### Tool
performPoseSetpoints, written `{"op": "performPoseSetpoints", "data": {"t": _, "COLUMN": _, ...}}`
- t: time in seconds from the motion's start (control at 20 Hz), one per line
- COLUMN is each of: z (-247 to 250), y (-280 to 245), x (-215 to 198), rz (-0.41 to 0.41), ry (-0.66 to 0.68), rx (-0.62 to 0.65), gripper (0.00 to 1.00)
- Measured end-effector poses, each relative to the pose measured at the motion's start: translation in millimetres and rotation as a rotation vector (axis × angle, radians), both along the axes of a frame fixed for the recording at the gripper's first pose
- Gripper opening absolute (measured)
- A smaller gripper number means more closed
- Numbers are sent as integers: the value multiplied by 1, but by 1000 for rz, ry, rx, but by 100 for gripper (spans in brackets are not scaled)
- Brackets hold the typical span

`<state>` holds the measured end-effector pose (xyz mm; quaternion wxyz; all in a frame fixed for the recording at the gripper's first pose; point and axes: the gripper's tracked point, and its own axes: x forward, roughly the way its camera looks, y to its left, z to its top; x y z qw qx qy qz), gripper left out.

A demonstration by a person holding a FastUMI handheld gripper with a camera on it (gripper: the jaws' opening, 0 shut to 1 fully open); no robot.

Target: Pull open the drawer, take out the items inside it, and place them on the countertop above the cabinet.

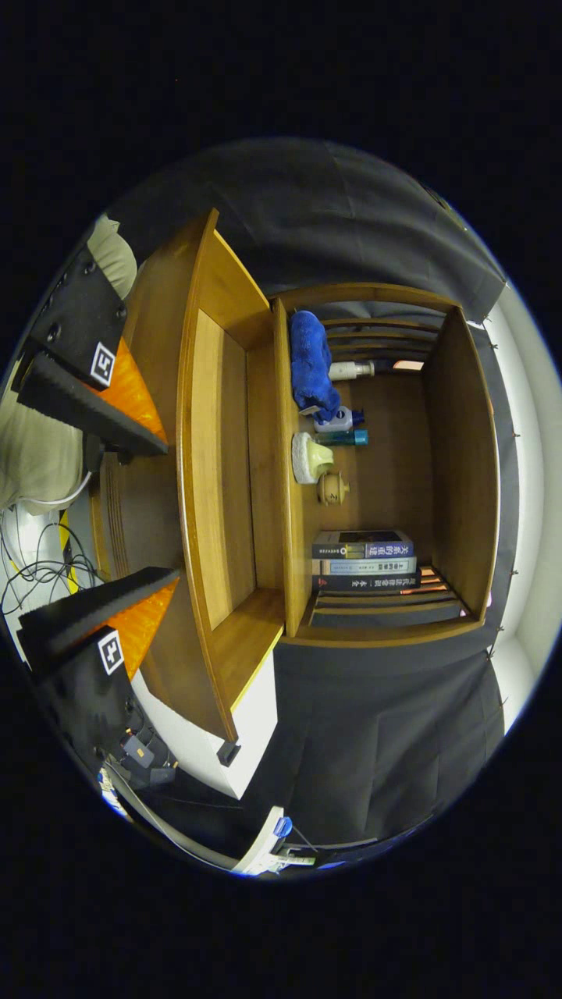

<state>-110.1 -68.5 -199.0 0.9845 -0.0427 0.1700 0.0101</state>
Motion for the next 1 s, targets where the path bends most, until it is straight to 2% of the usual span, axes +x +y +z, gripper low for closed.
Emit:
{"op": "performPoseSetpoints", "data": {"t": 0.15, "z": -1, "y": 7, "x": 25, "rz": 4, "ry": 0, "rx": 30, "gripper": 98}}
{"op": "performPoseSetpoints", "data": {"t": 0.55, "z": 7, "y": 23, "x": 95, "rz": 34, "ry": -14, "rx": -4, "gripper": 98}}
{"op": "performPoseSetpoints", "data": {"t": 1.0, "z": 6, "y": 30, "x": 148, "rz": 32, "ry": -13, "rx": 11, "gripper": 98}}
